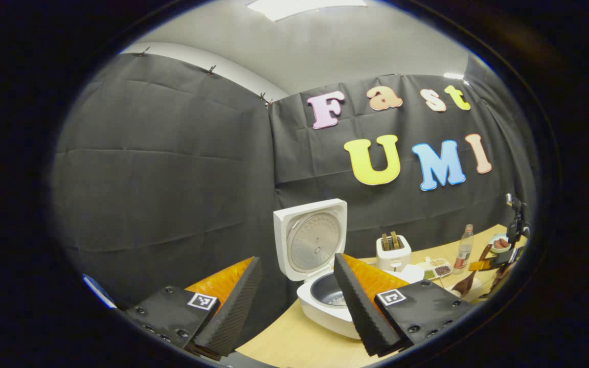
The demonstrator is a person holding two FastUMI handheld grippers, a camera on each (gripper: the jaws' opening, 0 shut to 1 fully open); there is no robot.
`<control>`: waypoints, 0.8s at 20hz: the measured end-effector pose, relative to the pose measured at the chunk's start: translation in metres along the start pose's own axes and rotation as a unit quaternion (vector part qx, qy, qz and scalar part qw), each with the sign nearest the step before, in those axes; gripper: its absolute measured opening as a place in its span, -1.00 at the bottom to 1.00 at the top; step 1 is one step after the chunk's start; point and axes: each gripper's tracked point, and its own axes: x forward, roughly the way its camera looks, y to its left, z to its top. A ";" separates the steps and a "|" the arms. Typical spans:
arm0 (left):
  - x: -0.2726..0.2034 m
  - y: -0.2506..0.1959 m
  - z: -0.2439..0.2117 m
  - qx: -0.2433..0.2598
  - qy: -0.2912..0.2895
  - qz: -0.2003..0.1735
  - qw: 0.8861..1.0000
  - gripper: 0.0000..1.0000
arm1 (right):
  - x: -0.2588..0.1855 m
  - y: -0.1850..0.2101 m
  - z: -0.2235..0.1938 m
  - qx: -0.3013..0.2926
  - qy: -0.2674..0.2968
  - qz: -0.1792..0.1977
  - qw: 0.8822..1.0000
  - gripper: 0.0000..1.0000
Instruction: Close the left gripper, press the button to open the rice cooker; take a wooden spoon from the chopstick holder with the right hand, scoop a spoonful of rice and pour it into the rice cooker, then put the wooden spoon back into the chopstick holder.
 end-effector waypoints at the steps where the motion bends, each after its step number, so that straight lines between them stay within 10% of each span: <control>1: -0.001 -0.003 0.000 0.001 0.001 -0.003 1.000 0.90 | 0.000 -0.003 0.000 0.032 0.005 0.003 0.999 -0.74; 16: -0.013 0.003 -0.005 -0.013 0.002 0.001 1.000 0.96 | -0.021 0.056 0.053 0.230 0.028 0.120 0.965 -0.75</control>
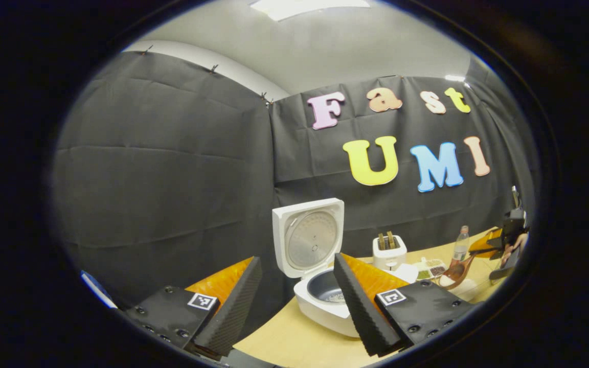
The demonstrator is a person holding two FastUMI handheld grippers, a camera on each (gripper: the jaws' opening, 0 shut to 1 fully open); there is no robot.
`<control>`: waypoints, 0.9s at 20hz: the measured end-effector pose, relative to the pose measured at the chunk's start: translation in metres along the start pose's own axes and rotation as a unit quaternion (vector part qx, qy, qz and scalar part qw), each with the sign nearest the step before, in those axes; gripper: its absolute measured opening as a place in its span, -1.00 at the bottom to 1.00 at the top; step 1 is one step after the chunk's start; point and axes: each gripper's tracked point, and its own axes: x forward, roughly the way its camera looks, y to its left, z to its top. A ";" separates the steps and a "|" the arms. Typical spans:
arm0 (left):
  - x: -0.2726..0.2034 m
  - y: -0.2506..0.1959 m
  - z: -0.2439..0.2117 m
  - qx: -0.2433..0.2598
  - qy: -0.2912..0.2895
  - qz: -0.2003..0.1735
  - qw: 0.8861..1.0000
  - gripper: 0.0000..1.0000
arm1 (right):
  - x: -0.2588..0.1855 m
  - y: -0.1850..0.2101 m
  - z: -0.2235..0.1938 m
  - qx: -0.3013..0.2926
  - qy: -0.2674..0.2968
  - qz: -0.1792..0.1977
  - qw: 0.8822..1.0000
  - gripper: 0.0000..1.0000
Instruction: Close the left gripper, press the button to open the rice cooker; take a wooden spoon from the chopstick holder with the right hand, scoop a spoonful of rice and pour it into the rice cooker, then put the wooden spoon back into the chopstick holder.
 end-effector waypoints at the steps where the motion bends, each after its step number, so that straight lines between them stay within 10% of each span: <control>1: -0.001 0.003 -0.003 -0.003 0.002 0.003 1.000 0.94 | -0.001 0.012 0.000 0.007 0.002 0.010 1.000 -0.75; 18: -0.032 0.082 -0.029 -0.016 0.026 0.079 0.996 0.96 | 0.065 0.168 -0.064 -0.021 0.067 0.132 0.989 -0.75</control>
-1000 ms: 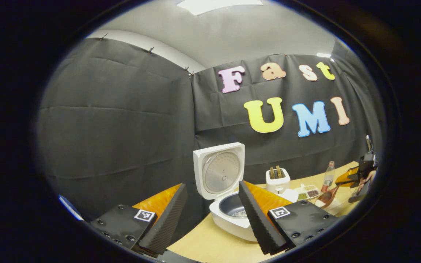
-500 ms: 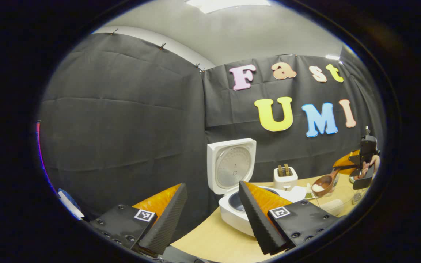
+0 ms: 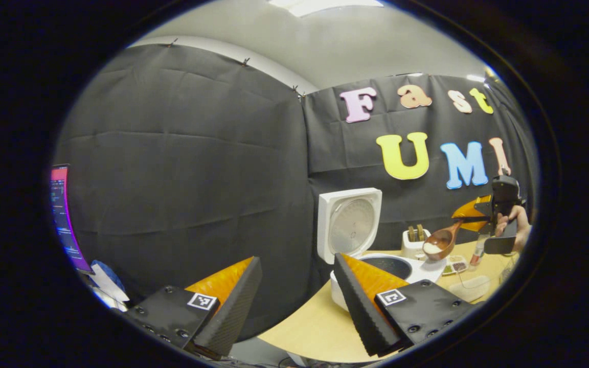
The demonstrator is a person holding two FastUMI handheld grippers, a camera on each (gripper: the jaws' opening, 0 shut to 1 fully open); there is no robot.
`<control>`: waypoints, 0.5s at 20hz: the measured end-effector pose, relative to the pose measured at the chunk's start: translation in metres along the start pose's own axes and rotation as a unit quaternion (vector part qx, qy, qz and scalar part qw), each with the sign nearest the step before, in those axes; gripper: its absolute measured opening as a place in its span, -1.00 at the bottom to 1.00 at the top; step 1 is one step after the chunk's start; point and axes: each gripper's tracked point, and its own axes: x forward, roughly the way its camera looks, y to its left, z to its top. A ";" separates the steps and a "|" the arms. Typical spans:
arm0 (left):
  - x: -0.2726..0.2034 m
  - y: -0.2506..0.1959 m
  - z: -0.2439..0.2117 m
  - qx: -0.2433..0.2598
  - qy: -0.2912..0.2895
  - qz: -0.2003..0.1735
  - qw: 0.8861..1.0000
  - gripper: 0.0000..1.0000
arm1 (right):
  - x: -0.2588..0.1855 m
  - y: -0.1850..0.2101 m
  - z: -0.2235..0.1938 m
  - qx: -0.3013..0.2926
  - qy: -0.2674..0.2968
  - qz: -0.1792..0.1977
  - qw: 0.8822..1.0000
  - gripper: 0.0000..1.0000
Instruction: Close the left gripper, press the button to open the rice cooker; take a wooden spoon from the chopstick holder with the right hand, scoop a spoonful of rice and pour it into the rice cooker, then put the wooden spoon back into the chopstick holder.
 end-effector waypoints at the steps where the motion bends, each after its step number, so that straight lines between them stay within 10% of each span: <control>1: -0.003 0.007 -0.002 0.001 0.002 0.005 1.000 0.96 | 0.009 0.006 -0.006 -0.008 0.006 0.005 1.000 -0.75; 10: -0.024 0.044 -0.025 -0.012 0.025 0.046 0.999 0.90 | 0.079 0.031 -0.064 -0.129 0.057 0.010 0.990 -0.75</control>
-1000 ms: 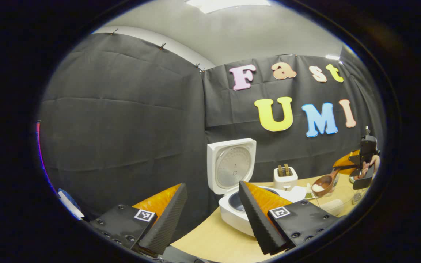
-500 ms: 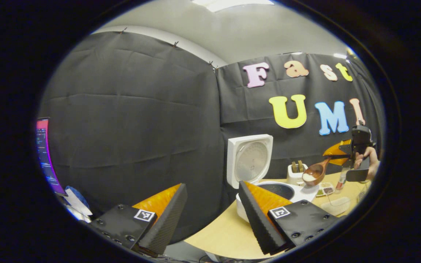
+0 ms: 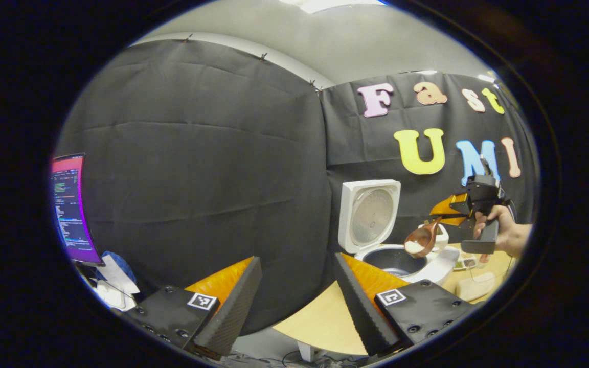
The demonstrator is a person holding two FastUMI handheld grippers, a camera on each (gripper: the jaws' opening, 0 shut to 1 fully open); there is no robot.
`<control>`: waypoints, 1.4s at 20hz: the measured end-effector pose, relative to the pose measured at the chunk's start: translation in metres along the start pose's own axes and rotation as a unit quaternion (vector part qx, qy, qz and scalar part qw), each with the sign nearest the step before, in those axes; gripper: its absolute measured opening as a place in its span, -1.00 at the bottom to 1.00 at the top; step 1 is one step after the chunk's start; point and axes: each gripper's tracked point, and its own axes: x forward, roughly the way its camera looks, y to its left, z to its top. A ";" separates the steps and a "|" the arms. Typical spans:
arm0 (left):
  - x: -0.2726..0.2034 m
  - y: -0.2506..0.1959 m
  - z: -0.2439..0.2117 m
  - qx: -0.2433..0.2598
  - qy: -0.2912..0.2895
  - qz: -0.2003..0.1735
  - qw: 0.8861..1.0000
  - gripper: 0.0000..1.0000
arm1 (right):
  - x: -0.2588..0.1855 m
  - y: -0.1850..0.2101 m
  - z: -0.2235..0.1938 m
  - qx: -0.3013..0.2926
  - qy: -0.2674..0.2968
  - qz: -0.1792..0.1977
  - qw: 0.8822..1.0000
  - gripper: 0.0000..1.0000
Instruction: Close the left gripper, press the button to open the rice cooker; take a wooden spoon from the chopstick holder with the right hand, scoop a spoonful of rice and pour it into the rice cooker, then put the wooden spoon back into the chopstick holder.
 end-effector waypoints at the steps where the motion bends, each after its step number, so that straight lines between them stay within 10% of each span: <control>1: -0.002 0.003 -0.002 0.000 0.004 0.005 1.000 0.90 | 0.008 0.003 -0.003 -0.019 0.001 -0.001 1.000 -0.75; 6: -0.018 0.024 -0.005 0.003 0.006 0.024 1.000 0.96 | 0.042 0.009 -0.011 -0.145 0.016 -0.017 0.989 -0.75; 13: -0.028 0.035 -0.009 0.001 0.009 0.037 0.999 0.96 | 0.048 0.017 -0.022 -0.325 0.019 -0.032 0.945 -0.75; 24: -0.021 0.024 -0.010 -0.011 0.005 0.022 1.000 0.90 | 0.034 0.048 -0.025 -0.606 -0.035 -0.036 0.794 -0.75; 26: -0.019 0.022 -0.008 -0.014 0.005 0.020 1.000 0.90 | 0.029 0.050 -0.023 -0.607 -0.038 -0.033 0.793 -0.75; 28: -0.018 0.021 -0.007 -0.017 0.005 0.019 1.000 0.96 | 0.029 0.048 -0.021 -0.561 -0.034 -0.031 0.826 -0.75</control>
